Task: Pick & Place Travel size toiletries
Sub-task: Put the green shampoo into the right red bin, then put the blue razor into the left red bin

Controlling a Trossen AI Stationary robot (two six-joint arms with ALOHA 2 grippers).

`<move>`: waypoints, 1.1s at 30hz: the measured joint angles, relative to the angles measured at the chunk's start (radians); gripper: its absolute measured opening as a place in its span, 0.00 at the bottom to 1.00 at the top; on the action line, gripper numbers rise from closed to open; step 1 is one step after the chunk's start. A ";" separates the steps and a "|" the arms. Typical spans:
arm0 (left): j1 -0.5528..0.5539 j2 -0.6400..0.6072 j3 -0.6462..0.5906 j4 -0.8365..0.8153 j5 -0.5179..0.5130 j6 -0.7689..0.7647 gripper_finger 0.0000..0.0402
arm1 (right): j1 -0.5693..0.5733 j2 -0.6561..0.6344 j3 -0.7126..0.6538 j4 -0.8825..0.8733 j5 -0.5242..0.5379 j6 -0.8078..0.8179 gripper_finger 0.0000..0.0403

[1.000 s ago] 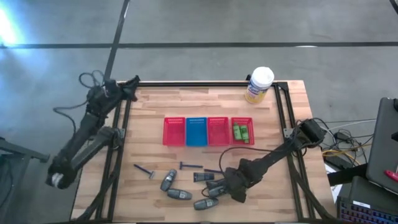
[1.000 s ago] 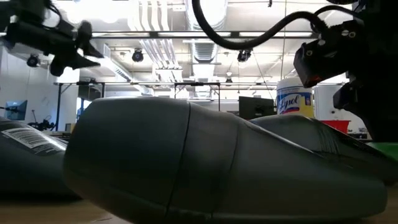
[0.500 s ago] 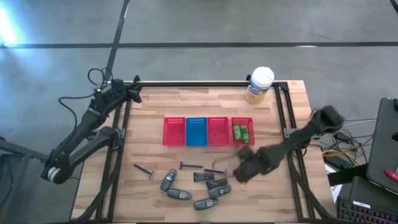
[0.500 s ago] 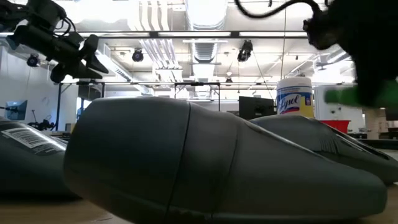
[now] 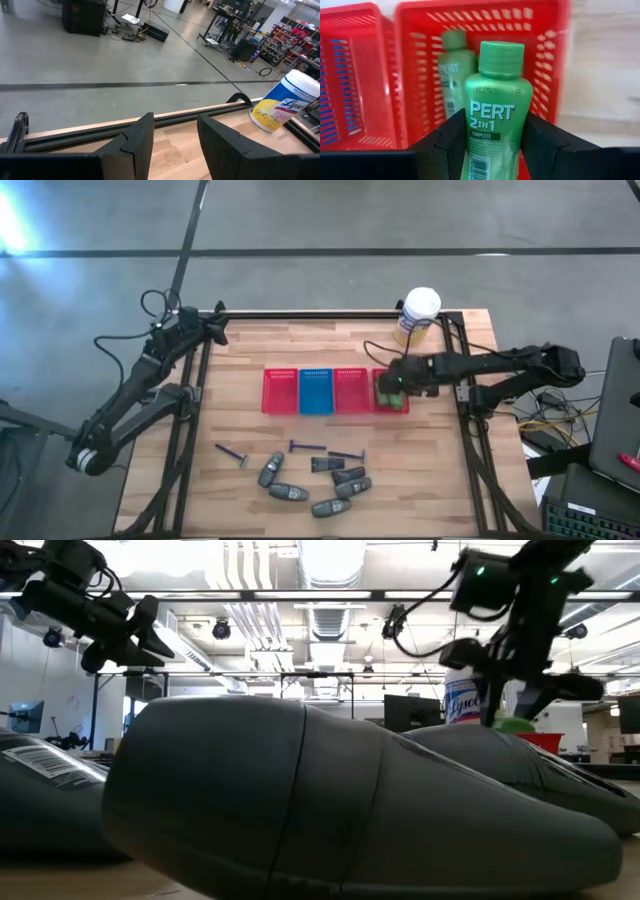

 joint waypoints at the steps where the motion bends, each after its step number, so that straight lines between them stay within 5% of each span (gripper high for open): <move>1: 0.000 0.000 0.000 0.000 0.000 0.000 0.39 | -0.015 0.007 0.000 0.015 -0.002 -0.022 0.39; 11: 0.000 0.010 0.001 0.024 0.007 -0.079 0.39 | -0.017 0.022 0.034 0.055 -0.027 -0.136 0.63; 14: 0.000 0.034 0.006 0.024 0.112 -0.042 0.39 | -0.016 0.020 0.058 0.054 -0.017 -0.220 0.71; 16: -0.012 0.057 0.024 -0.039 0.171 -0.012 0.39 | -0.010 0.018 0.072 0.052 -0.017 -0.299 0.76; 20: -0.075 0.108 0.092 -0.275 0.133 0.091 0.39 | 0.003 0.013 0.092 0.053 -0.027 -0.397 0.83; 27: -0.288 0.200 0.244 -0.710 -0.056 0.088 0.39 | 0.003 0.015 0.101 0.053 -0.027 -0.456 0.90; 33: -0.630 0.230 0.319 -0.921 0.003 0.137 0.39 | 0.003 0.015 0.099 0.053 -0.024 -0.487 0.89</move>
